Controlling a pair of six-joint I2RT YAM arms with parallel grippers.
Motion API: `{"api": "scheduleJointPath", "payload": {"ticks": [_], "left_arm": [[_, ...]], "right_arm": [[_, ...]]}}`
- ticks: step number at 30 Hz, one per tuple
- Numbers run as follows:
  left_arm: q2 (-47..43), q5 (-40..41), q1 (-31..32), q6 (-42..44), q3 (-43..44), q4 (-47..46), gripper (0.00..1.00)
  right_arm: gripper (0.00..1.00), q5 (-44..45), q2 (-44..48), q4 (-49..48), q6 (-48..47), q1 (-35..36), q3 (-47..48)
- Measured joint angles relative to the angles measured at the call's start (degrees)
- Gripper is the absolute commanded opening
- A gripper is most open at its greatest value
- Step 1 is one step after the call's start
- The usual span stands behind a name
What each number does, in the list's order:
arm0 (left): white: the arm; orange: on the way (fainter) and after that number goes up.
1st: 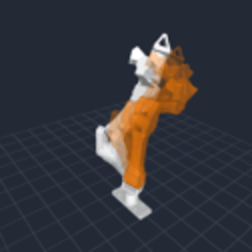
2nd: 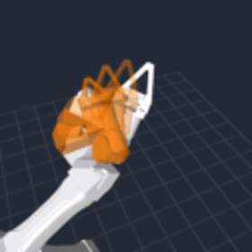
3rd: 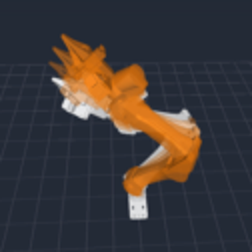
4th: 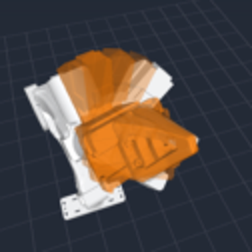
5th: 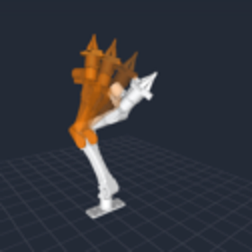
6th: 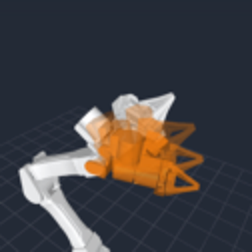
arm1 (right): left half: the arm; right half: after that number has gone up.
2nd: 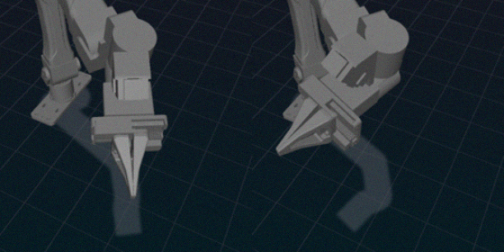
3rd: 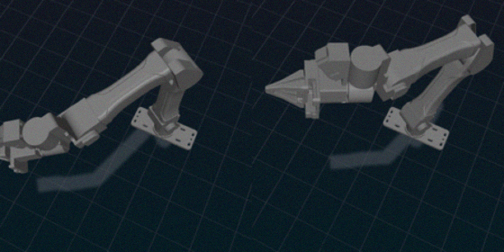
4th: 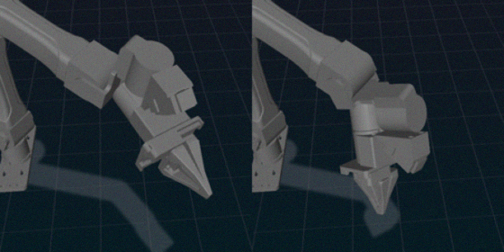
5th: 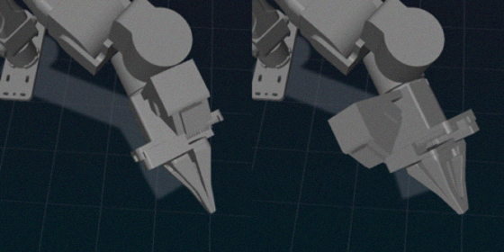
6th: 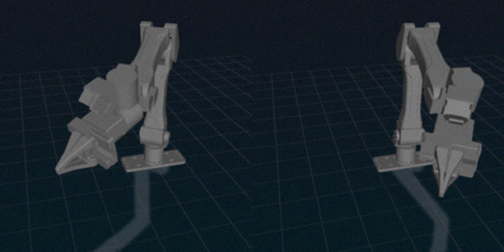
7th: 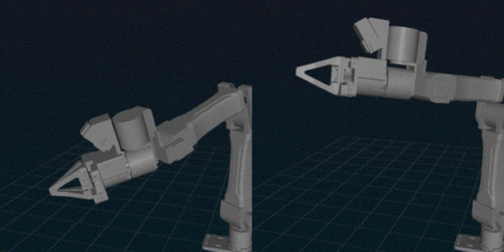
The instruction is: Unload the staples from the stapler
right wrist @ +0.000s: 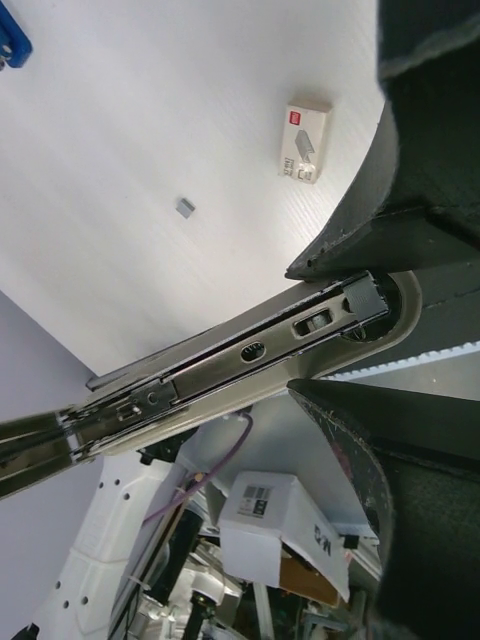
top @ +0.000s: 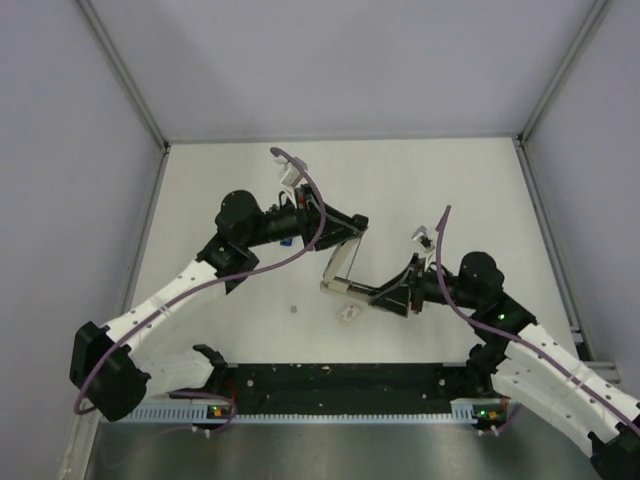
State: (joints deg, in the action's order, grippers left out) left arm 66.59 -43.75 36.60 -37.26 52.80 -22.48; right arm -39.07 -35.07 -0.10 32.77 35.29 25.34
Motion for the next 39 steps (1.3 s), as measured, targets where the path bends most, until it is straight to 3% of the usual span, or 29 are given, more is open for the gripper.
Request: {"api": "scheduleJointPath", "payload": {"ticks": [8, 19, 31, 39], "left_arm": [[1.4, 9.1, -1.4, -4.4, -1.6, -10.9, 0.00], [10.7, 18.4, -2.1, -6.1, -1.4, -18.0, 0.00], [18.4, 31.5, -3.0, -4.9, 2.3, -15.3, 0.00], [22.1, 43.4, -3.1, -4.8, 5.9, -6.1, 0.00]], "right_arm": [[0.44, 0.0, -7.8, -10.8, 6.9, 1.0, -3.6], [0.43, 0.8, -23.3, -26.5, 16.0, 1.0, -3.5], [0.46, 1.4, -37.9, -34.5, 26.2, 1.0, 2.0], [0.49, 0.7, -47.6, -41.0, 32.9, 1.1, 3.3]]}}
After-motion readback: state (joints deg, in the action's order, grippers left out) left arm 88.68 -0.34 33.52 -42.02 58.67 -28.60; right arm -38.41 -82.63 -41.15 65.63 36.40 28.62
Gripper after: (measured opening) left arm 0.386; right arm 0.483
